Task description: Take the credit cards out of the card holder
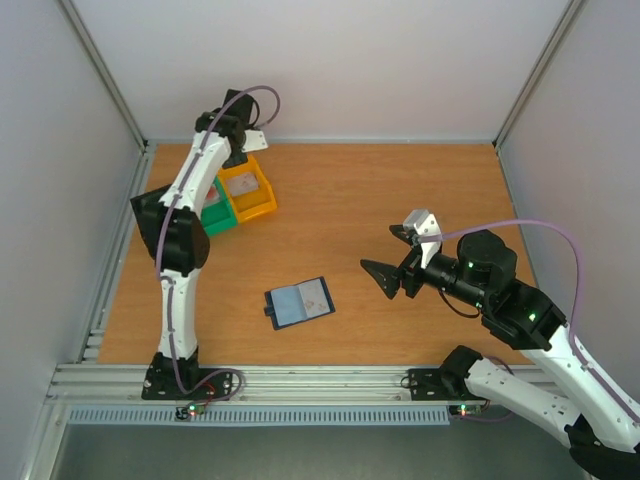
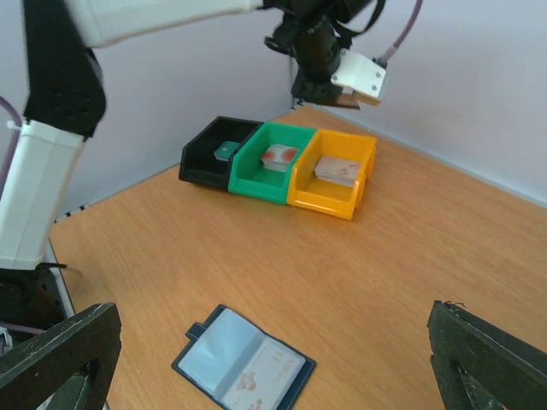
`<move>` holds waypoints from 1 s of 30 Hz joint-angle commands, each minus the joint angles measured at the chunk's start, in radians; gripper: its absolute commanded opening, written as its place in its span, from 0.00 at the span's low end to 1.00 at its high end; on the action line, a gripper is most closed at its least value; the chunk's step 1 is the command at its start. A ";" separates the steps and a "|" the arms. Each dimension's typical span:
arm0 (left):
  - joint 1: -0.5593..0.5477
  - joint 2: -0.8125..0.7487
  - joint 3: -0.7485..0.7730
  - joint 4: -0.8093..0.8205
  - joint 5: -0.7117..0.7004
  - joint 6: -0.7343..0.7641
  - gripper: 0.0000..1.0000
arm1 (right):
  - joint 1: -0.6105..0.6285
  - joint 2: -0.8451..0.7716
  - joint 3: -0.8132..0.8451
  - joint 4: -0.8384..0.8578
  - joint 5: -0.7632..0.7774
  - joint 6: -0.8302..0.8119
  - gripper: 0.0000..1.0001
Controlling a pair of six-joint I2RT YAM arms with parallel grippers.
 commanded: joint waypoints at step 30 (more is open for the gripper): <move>-0.030 0.230 -0.122 0.350 -0.104 -0.103 0.00 | -0.003 0.017 0.027 -0.030 0.022 -0.046 0.98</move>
